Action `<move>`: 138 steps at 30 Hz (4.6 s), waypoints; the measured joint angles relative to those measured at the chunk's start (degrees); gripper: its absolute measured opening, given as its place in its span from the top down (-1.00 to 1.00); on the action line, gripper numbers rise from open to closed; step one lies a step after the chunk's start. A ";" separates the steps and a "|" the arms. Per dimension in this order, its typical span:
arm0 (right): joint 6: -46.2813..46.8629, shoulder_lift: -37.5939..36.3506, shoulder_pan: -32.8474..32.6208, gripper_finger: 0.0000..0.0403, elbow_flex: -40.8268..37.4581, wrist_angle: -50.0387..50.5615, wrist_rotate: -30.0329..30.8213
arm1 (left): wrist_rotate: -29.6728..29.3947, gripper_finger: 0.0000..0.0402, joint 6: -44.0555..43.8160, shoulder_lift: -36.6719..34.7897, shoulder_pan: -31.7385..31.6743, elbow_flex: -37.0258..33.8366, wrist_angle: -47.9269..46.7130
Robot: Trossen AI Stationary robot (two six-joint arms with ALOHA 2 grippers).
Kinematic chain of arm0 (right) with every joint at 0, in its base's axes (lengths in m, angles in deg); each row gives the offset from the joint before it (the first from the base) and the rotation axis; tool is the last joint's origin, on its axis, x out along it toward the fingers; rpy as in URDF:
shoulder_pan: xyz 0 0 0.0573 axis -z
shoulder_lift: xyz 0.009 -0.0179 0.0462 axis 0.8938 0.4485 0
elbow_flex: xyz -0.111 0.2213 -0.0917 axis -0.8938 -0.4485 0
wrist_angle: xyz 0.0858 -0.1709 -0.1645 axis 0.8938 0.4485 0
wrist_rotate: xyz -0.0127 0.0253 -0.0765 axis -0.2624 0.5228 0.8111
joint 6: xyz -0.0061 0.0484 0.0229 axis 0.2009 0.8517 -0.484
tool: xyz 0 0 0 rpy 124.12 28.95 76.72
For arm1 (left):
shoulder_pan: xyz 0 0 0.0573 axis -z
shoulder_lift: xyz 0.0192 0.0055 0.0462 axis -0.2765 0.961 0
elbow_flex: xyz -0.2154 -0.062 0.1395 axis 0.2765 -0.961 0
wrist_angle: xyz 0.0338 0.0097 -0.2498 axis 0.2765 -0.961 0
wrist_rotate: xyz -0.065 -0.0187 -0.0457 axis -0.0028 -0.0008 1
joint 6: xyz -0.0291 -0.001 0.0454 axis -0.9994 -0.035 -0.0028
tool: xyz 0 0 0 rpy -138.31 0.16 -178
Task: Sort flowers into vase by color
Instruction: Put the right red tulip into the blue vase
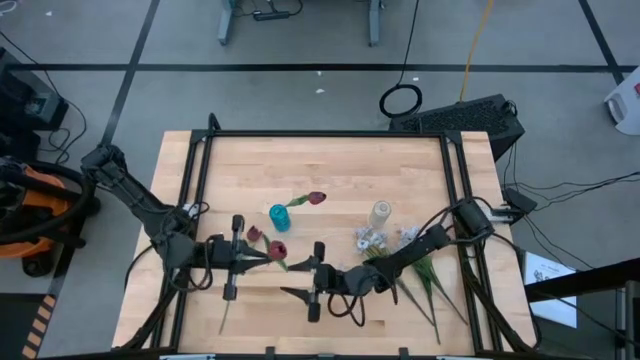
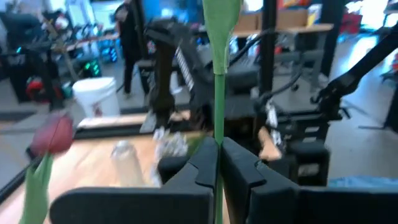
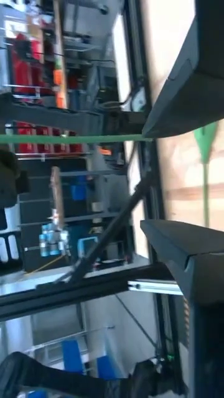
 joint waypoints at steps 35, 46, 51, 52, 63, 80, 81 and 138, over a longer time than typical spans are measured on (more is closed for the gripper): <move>-6.24 0.43 2.22 0.98 -0.02 -0.60 -2.57 | 12.07 0.93 4.90 6.62 -7.21 0.00 8.45; -5.64 0.43 2.13 0.99 -0.02 0.15 2.25 | 4.14 0.68 0.39 6.62 -7.14 -0.02 8.59; -5.71 0.43 2.13 1.00 -0.02 0.96 8.32 | -0.81 0.34 0.37 6.62 -6.35 -0.02 9.27; -5.87 0.43 2.13 1.00 -0.02 1.06 9.54 | -1.91 0.29 0.37 6.62 -6.21 -0.02 9.80; -7.09 0.43 2.13 1.00 -0.02 1.02 19.83 | -5.07 0.14 0.34 6.62 -5.98 -0.02 11.73; -5.76 0.43 2.65 1.00 -0.02 3.53 19.87 | -3.59 0.16 -0.96 6.75 -8.02 -0.02 14.49; -5.64 0.43 2.76 1.00 -0.02 3.68 19.89 | -3.46 0.18 -1.04 6.75 -8.02 -0.02 14.46; -1.13 -1.12 -3.95 -0.08 0.00 12.51 19.95 | 15.94 0.99 6.59 -23.37 -27.49 -17.11 18.05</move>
